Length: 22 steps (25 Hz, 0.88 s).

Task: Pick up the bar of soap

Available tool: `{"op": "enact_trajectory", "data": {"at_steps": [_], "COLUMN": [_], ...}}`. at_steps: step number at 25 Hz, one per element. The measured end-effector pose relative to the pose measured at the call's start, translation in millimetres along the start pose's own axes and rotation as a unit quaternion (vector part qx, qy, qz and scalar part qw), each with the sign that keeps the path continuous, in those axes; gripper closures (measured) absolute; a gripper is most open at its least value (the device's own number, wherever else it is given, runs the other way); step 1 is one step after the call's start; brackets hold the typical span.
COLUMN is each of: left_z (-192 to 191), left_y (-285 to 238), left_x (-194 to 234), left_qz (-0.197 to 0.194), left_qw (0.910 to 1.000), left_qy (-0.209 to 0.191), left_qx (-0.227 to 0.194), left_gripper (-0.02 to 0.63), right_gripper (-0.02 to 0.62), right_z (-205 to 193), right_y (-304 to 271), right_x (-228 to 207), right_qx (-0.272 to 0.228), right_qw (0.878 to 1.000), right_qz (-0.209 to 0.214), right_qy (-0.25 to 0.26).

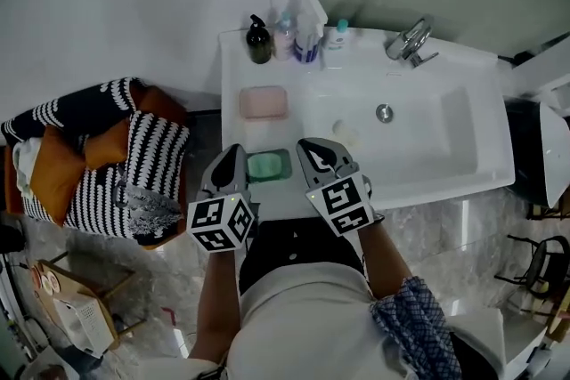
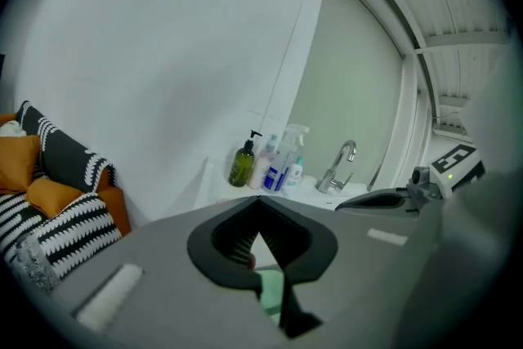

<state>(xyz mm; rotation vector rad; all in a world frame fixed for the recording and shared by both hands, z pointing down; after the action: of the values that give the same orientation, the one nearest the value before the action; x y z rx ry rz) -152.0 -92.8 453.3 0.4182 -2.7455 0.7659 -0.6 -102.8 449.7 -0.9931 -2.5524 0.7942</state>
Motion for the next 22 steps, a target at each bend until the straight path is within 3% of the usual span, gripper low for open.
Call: {"op": "enact_trajectory", "data": {"at_steps": [5,8,10,11,12,14,18,22], "left_z": [-2.3,-4.7,-5.9,-6.4,-6.4,-5.8,-6.4,-8.1], "left_y": [17.2,23.4,29.0,32.5,35.6,40.5,47.8,55.2], "left_x": [24.6,33.2,38.6,41.9,45.4,51.2,59.8,71.6], "left_qz": [0.047,0.059,0.070,0.077,0.084,0.095,0.112,0.131], "left_qw": [0.9988,0.9982,0.9973,0.9967,0.9960,0.9948,0.9922,0.9889], "left_qy": [0.004,0.009,0.014,0.018,0.021,0.028,0.043,0.058], "left_qx": [-0.010,-0.011,-0.013,-0.016,-0.019,-0.025,-0.034,-0.041], "left_gripper": [0.598,0.598,0.598,0.598,0.598,0.598,0.598,0.598], "right_gripper": [0.580,0.578,0.569,0.484,0.442,0.435,0.394,0.367], "right_z": [6.2,0.9,-7.8,-12.0,-15.0,-18.7,-24.3,-35.6], "right_y": [-26.5,-41.8,-51.1,-55.0,-58.5,-63.9,-75.9,-89.5], "right_x": [30.1,44.0,54.9,60.7,65.9,73.3,78.5,85.6], "right_qx": [0.015,0.058,0.099,0.116,0.130,0.147,0.168,0.204], "right_qw": [0.997,0.988,0.978,0.972,0.967,0.955,0.934,0.899], "right_qz": [0.061,0.094,0.128,0.148,0.166,0.186,0.181,0.190], "right_qy": [0.046,0.104,0.131,0.137,0.147,0.179,0.258,0.338]}}
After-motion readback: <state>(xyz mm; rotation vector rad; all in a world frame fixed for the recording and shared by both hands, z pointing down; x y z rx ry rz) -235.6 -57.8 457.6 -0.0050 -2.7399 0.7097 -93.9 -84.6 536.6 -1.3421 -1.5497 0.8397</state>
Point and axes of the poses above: the fingertips, and each gripper's own axes: y backward along the fingers, x to its left, z out of its top, the point moved 4 cm from there along y, backward along the fingers, and after that the axes turned 6 degrees about x, right-handed, at the moved point
